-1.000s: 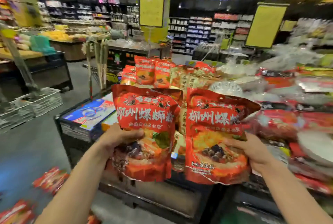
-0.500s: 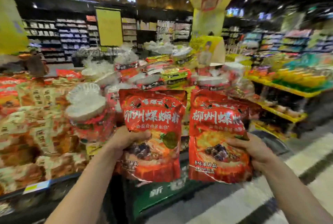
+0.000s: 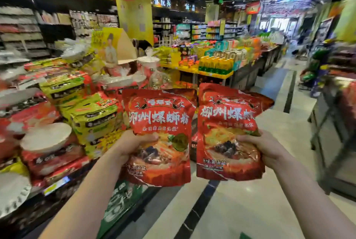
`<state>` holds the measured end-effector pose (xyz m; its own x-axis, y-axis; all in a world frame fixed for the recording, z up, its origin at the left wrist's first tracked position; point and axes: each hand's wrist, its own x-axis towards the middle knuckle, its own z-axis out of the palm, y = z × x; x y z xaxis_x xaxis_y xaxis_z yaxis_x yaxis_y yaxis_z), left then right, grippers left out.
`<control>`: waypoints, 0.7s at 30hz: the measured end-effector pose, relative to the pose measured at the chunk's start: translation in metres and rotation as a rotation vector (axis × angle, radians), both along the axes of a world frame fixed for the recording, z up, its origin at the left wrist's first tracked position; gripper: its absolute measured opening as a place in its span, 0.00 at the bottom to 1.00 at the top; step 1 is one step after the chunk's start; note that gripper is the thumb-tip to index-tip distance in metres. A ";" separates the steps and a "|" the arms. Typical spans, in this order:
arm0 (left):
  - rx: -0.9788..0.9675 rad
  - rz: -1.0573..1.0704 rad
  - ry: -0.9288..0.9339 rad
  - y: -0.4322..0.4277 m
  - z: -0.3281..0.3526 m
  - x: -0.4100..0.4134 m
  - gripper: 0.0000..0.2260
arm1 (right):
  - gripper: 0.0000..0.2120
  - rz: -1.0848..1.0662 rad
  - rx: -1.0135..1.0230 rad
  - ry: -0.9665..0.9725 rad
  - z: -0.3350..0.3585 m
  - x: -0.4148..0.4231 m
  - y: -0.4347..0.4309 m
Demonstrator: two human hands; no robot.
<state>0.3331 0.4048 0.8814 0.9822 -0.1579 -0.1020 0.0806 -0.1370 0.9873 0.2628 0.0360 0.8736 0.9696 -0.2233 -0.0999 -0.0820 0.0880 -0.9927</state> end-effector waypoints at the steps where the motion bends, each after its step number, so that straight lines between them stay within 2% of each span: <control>1: 0.000 -0.017 0.003 -0.015 -0.002 0.012 0.21 | 0.36 -0.027 0.007 0.002 -0.002 0.002 -0.013; 3: -0.016 -0.059 0.008 -0.042 -0.006 0.037 0.29 | 0.22 -0.093 0.017 0.006 -0.008 0.010 -0.037; 6: -0.037 -0.116 0.028 -0.078 -0.016 0.076 0.46 | 0.17 -0.164 0.009 0.026 -0.021 0.032 -0.068; 15: -0.076 -0.219 0.120 -0.159 -0.047 0.237 0.53 | 0.29 -0.273 0.026 0.045 -0.048 0.155 -0.133; 21: -0.067 -0.244 0.107 -0.210 -0.048 0.353 0.53 | 0.29 -0.319 -0.011 0.092 -0.044 0.250 -0.175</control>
